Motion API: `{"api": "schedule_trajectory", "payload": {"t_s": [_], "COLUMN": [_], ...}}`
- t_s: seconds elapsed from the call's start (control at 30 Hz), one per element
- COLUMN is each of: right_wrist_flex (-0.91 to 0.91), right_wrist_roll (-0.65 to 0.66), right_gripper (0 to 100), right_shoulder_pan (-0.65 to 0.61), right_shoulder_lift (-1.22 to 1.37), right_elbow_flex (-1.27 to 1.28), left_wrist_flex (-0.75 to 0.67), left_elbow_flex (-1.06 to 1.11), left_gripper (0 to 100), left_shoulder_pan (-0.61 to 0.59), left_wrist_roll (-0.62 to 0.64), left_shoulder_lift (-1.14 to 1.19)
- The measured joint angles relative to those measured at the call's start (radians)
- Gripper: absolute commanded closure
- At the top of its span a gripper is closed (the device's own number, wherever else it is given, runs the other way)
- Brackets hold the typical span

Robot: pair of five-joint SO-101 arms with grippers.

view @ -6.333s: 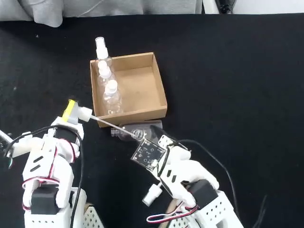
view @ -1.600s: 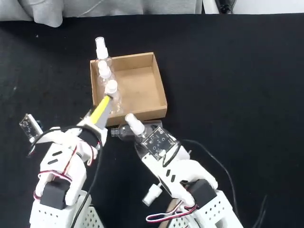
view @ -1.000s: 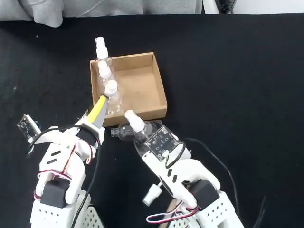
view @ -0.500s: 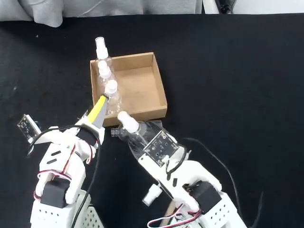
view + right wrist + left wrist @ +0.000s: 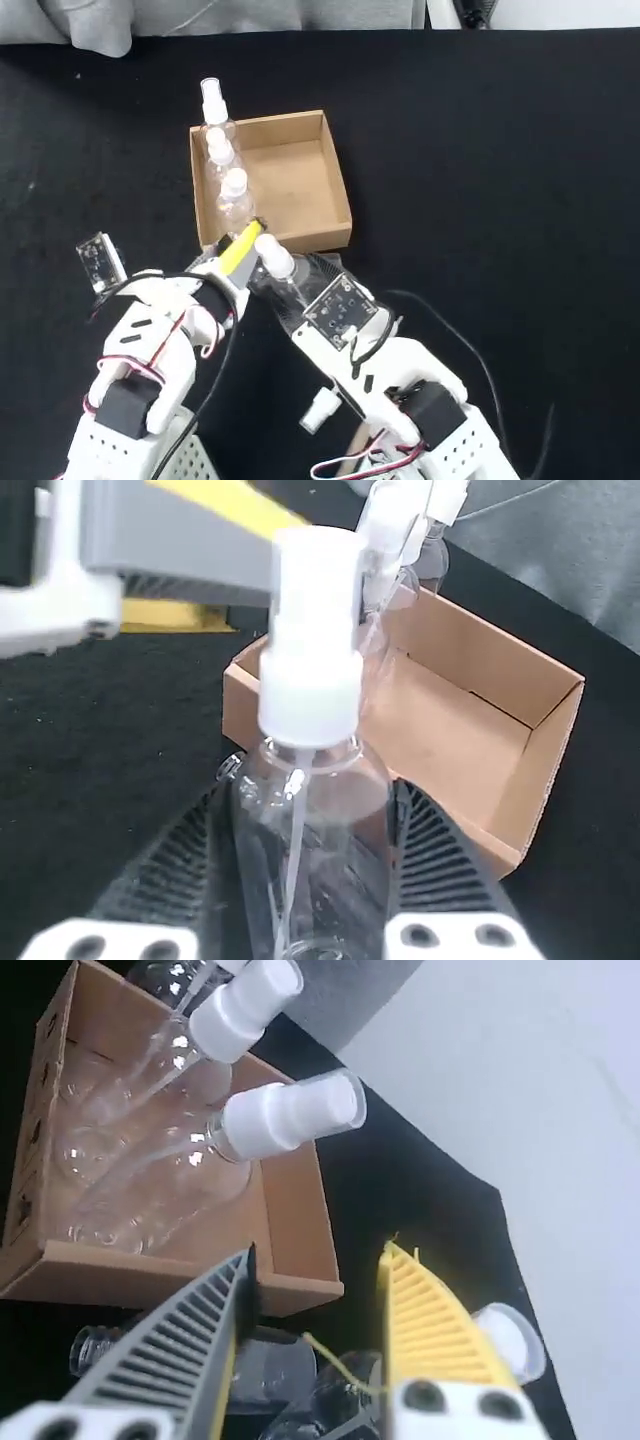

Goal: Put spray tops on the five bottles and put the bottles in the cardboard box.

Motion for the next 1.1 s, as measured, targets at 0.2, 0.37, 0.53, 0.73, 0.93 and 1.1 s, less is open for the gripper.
{"api": "schedule_trajectory", "payload": {"t_s": [0.2, 0.37, 0.53, 0.73, 0.93, 1.1], "right_wrist_flex": [0.0, 0.002, 0.002, 0.002, 0.002, 0.026], "right_wrist_roll": [0.0, 0.0, 0.0, 0.0, 0.0, 0.002], "right_gripper": [91.0, 91.0, 91.0, 91.0, 91.0, 91.0], "right_shoulder_pan": [0.002, 0.002, 0.002, 0.002, 0.002, -0.003], "right_shoulder_lift": [0.0, 0.0, 0.0, 0.0, 0.0, 0.0], "right_elbow_flex": [0.003, 0.003, 0.003, 0.003, 0.003, 0.0], "left_wrist_flex": [0.034, 0.075, 0.077, 0.077, 0.08, 0.118], "left_elbow_flex": [0.002, -0.003, -0.003, -0.005, -0.005, -0.014], "left_gripper": [81, 81, 81, 81, 81, 81], "left_shoulder_pan": [0.061, 0.126, 0.137, 0.15, 0.15, 0.15], "left_wrist_roll": [-0.058, -0.075, -0.078, -0.078, -0.078, -0.078], "left_shoulder_lift": [-0.003, -0.014, -0.014, -0.014, -0.014, -0.012]}}
